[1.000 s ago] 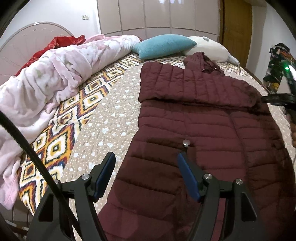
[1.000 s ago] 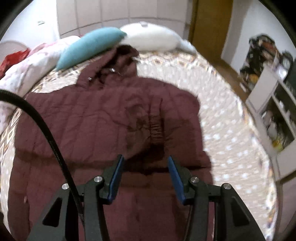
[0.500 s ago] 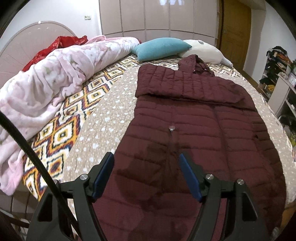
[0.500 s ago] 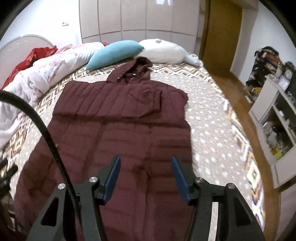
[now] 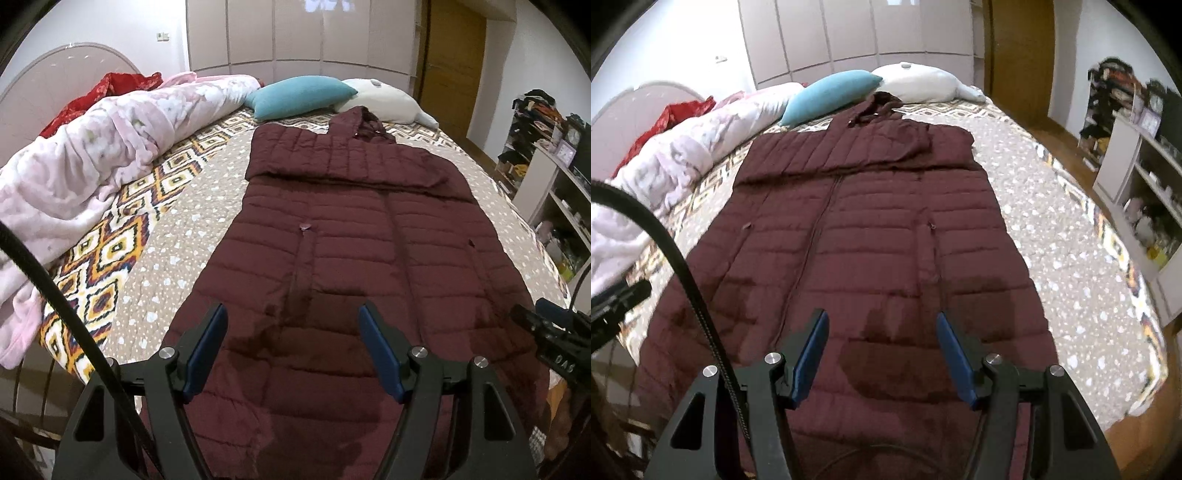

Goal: Fold large clothes

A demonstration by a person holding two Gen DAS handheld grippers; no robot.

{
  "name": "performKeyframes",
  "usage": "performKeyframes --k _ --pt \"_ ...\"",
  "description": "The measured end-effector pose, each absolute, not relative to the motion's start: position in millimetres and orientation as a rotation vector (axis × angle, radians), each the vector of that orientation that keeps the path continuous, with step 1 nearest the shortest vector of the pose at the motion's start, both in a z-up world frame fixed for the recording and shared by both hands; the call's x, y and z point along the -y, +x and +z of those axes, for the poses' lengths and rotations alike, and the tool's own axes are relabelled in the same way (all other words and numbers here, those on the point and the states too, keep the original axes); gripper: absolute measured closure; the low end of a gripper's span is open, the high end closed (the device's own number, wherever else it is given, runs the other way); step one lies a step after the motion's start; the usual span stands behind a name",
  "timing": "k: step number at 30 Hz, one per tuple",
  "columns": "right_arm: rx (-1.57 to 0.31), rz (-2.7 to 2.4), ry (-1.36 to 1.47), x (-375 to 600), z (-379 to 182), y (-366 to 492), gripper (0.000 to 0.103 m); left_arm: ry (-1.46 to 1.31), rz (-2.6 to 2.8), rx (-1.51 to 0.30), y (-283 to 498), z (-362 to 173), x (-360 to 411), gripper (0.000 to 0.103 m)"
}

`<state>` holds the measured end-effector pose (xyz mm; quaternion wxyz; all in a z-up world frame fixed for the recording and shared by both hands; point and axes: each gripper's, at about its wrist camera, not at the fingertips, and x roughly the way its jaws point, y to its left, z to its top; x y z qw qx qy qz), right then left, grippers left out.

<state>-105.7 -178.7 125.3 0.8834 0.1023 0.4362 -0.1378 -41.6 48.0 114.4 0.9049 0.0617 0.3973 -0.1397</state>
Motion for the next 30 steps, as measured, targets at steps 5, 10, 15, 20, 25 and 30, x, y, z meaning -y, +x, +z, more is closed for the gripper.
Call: performKeyframes --k 5,10,15,20,25,30 --pt "-0.889 -0.318 0.154 167 131 -116 0.038 0.168 -0.279 -0.773 -60 119 -43 0.031" --pt "-0.891 -0.363 0.109 160 130 -124 0.037 0.207 -0.274 -0.738 -74 120 -38 0.031" --pt "-0.893 -0.377 0.092 155 127 -134 0.037 0.225 -0.287 -0.728 -86 118 -36 0.031" --pt "-0.887 -0.393 0.08 153 126 -146 0.037 0.234 -0.303 -0.73 -98 114 -34 0.031" --pt "-0.878 -0.417 0.08 153 127 -160 0.037 0.247 -0.318 -0.726 -108 114 -30 0.031" --pt "-0.876 -0.447 0.078 155 127 -169 0.037 0.255 -0.329 -0.716 -118 116 -29 0.031"
